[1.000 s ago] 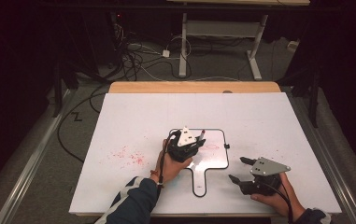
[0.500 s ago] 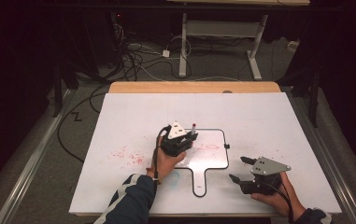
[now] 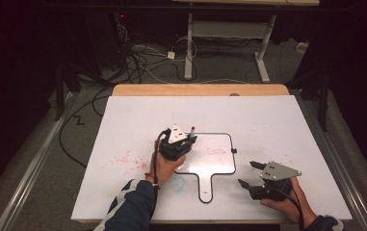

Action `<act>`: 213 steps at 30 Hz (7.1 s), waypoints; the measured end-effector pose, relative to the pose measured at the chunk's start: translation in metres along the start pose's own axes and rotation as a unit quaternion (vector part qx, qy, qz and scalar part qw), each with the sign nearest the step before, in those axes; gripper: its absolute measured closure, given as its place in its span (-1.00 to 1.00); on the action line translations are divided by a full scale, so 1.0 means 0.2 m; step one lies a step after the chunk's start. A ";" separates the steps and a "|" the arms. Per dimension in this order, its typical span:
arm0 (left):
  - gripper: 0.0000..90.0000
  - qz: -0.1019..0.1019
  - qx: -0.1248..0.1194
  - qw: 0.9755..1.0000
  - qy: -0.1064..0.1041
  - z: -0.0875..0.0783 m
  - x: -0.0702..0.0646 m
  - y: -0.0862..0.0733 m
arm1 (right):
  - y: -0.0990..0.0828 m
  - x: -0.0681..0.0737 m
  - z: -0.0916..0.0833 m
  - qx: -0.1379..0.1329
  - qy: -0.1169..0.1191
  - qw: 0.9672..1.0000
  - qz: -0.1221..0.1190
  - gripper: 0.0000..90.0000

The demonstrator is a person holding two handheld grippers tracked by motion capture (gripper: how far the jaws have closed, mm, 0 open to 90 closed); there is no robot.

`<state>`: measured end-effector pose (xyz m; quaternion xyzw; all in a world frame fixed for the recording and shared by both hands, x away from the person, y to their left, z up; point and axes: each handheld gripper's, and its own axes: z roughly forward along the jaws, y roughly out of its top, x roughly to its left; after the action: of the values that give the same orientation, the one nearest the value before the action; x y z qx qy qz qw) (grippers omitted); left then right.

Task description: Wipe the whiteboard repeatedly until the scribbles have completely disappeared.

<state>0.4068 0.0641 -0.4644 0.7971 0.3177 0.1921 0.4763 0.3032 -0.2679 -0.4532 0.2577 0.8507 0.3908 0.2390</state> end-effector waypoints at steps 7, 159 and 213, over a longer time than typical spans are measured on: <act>0.75 -0.012 -0.008 1.000 -0.011 0.03 -0.04 0.01 | 0.01 0.01 0.01 0.002 0.000 1.000 -0.001 -0.39; -0.56 0.046 0.046 0.995 0.080 -0.74 -0.06 -0.37 | 0.42 -0.13 0.36 -0.068 -0.076 0.994 0.046 0.80; -0.56 0.060 0.043 0.994 0.080 -0.71 -0.05 -0.36 | 0.46 -0.03 0.50 -0.098 -0.038 0.992 0.070 0.80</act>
<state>0.2908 0.1723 -0.4605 0.8164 0.3143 0.2694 0.4027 0.3915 -0.1668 -0.4372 0.3068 0.7788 0.4778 0.2667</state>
